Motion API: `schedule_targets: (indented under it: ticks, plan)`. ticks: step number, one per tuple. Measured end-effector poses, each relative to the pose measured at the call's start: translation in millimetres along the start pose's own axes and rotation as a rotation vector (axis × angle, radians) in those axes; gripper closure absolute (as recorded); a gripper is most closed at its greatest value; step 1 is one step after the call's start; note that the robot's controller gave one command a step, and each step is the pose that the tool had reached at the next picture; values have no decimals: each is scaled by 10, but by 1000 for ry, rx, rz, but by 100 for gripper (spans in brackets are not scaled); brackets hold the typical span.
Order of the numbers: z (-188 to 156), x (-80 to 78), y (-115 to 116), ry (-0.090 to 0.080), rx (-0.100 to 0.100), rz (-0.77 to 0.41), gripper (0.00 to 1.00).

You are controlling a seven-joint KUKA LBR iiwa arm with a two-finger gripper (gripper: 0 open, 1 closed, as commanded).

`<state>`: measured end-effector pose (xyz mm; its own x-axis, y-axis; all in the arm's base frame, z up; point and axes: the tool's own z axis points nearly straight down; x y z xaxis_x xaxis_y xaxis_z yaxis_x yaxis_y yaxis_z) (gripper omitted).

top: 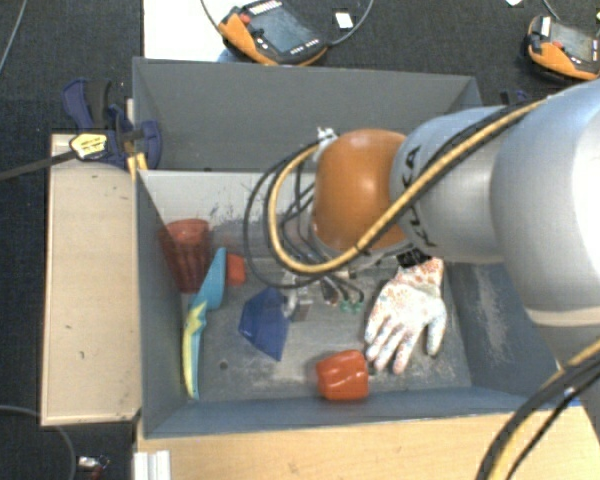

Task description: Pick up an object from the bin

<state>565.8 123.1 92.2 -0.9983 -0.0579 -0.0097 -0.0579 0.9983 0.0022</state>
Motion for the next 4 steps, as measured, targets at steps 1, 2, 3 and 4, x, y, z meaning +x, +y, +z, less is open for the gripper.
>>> schedule_targets:
  ticks: [1,2,3,4]
  plan:
    - [213,75,115,-2,-1,9,100]
    - [214,-94,242,-7,-1,-5,100]
    - [214,-94,242,-7,-2,-4,100]
    - [214,-94,242,-7,-2,-3,100]
